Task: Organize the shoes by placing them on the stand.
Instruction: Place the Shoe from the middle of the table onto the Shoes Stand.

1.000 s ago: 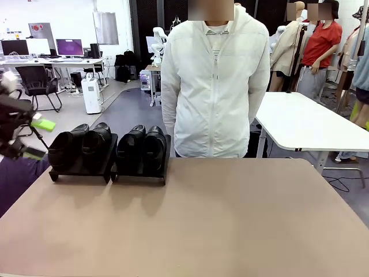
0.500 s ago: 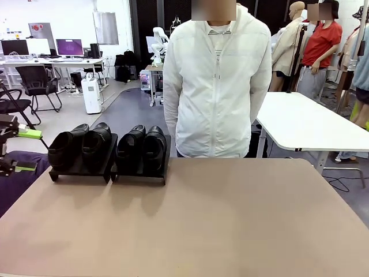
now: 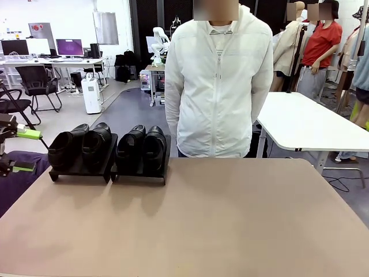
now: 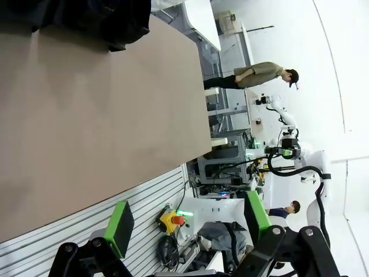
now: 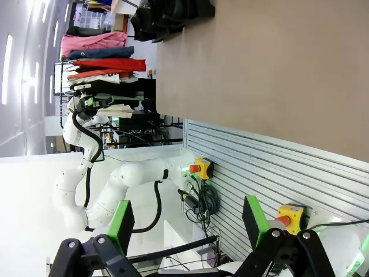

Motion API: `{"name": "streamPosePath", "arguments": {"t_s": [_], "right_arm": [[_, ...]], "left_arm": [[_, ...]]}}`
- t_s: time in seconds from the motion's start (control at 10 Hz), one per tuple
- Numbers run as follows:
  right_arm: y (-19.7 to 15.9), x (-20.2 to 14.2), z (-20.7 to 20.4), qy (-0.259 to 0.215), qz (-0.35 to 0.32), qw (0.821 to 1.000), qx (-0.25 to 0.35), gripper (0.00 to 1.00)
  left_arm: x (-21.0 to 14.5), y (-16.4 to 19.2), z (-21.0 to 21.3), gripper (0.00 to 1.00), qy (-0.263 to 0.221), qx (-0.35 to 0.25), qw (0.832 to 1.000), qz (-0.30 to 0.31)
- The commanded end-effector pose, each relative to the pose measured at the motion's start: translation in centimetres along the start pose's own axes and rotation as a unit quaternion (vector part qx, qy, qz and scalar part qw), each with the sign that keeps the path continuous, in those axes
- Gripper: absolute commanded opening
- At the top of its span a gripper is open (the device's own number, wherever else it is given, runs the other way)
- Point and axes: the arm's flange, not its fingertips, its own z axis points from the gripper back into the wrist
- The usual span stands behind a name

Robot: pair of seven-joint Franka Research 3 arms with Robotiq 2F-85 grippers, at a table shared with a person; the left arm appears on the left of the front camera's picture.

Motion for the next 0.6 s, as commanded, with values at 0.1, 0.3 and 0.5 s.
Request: {"name": "streamPosePath", "arguments": {"t_s": [0.1, 0.3, 0.5], "right_arm": [[0.33, 0.21, 0.07, -0.005, 0.012, 1.000, 0.015, 1.00], [0.33, 0.21, 0.07, -0.005, 0.012, 1.000, 0.015, 1.00], [0.33, 0.21, 0.07, -0.005, 0.012, 1.000, 0.015, 1.00]], "left_arm": [[-0.10, 0.06, -0.03, 1.00, -0.001, -0.008, 1.000, -0.010], [-0.10, 0.06, -0.03, 1.00, -0.001, -0.008, 1.000, -0.010], [-0.10, 0.06, -0.03, 1.00, -0.001, -0.008, 1.000, -0.010]]}}
